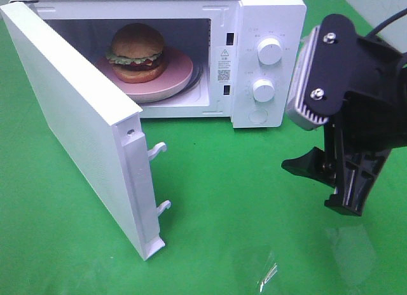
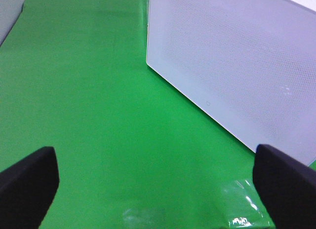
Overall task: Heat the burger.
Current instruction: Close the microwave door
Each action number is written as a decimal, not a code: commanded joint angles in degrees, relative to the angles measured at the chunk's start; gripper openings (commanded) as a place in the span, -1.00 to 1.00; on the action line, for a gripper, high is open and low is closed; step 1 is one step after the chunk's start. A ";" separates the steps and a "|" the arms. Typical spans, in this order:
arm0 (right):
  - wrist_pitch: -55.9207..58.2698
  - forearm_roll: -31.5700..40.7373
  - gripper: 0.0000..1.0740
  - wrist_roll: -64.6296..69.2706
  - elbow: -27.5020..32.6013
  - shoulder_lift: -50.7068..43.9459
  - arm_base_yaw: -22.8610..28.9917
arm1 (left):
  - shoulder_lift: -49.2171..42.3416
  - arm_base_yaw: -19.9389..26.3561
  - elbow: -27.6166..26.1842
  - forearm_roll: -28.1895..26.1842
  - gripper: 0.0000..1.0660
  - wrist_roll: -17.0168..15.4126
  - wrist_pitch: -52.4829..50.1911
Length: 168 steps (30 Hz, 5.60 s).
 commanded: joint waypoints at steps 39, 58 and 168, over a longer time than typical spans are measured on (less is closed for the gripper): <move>44.69 -0.23 0.42 34.03 0.11 -44.69 -8.14 | -0.86 0.23 0.00 -0.34 0.88 -0.23 -0.17; 35.87 8.42 0.42 28.13 8.59 -61.31 -28.36 | -0.86 0.23 0.00 -0.34 0.88 -0.23 -0.17; 31.63 7.62 0.42 27.16 11.17 -66.06 -30.88 | 31.74 0.23 3.61 -2.35 -1.00 2.75 -54.14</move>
